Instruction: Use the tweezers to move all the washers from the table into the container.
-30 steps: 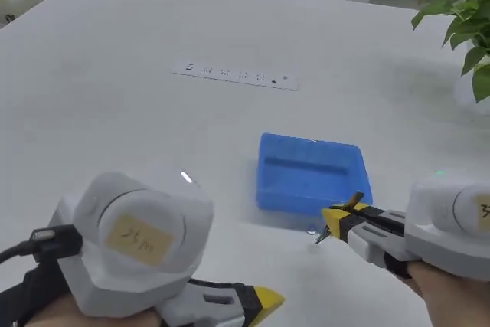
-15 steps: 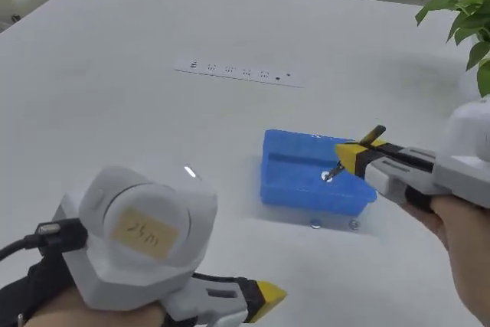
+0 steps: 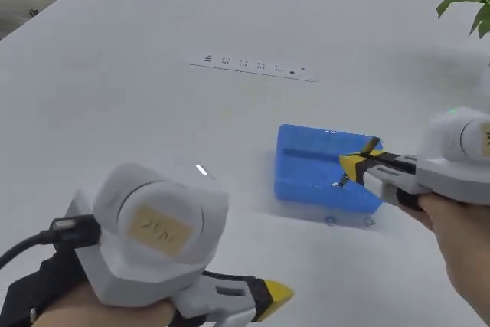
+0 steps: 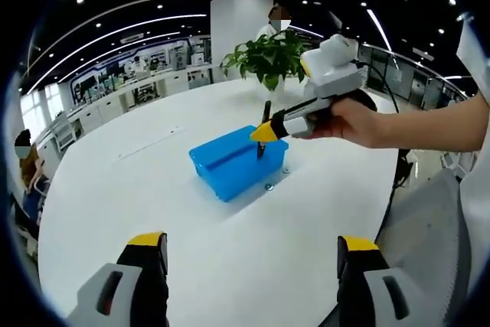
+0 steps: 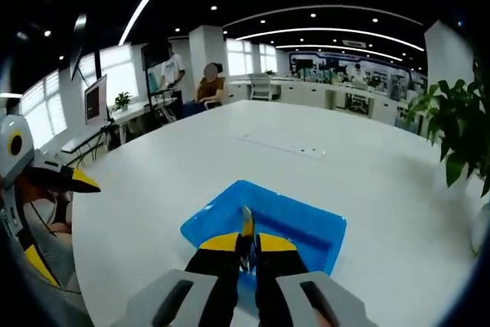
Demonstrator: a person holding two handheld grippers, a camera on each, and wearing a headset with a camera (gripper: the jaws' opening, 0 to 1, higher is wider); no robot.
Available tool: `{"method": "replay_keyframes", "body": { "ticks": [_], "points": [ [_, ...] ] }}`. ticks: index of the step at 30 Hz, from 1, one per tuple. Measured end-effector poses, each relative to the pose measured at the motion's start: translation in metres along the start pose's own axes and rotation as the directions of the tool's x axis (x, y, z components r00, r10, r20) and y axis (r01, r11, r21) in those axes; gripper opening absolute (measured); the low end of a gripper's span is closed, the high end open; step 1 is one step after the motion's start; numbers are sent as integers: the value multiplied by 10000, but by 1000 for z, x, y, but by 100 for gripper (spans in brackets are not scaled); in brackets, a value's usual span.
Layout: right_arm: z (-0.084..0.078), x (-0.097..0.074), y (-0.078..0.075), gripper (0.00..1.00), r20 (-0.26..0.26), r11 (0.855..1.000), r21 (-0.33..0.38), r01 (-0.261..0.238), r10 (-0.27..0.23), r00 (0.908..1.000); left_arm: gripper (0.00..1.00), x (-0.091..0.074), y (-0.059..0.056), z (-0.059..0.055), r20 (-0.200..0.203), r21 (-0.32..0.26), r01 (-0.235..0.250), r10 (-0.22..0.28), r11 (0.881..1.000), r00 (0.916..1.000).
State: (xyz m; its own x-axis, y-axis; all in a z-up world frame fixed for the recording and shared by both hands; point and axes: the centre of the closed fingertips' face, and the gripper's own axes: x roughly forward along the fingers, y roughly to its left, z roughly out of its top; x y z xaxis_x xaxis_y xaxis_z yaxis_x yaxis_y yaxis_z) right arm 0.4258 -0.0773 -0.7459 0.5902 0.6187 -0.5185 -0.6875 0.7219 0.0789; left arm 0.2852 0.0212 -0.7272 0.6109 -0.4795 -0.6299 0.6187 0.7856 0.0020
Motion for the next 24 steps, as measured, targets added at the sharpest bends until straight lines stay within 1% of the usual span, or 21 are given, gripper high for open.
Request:
{"method": "replay_keyframes", "body": {
  "ticks": [7,13,18,24],
  "points": [
    [-6,8,-3,3,-200,9993,351,-85,92,9998,94,1,2,-2,-79,-14,-35,35,10000,10000],
    [-16,13,-2,3,-464,9998,201,-64,73,9989,93,2,2,-4,-157,12,-37,37,10000,9999],
    [-15,14,-4,3,-358,9997,225,-52,60,9993,93,2,3,-4,-144,-37,-68,68,10000,9999],
    [-16,13,-4,3,-305,9999,98,-26,29,9995,93,3,1,-5,-168,-29,-23,23,10000,9999]
  ]
}}
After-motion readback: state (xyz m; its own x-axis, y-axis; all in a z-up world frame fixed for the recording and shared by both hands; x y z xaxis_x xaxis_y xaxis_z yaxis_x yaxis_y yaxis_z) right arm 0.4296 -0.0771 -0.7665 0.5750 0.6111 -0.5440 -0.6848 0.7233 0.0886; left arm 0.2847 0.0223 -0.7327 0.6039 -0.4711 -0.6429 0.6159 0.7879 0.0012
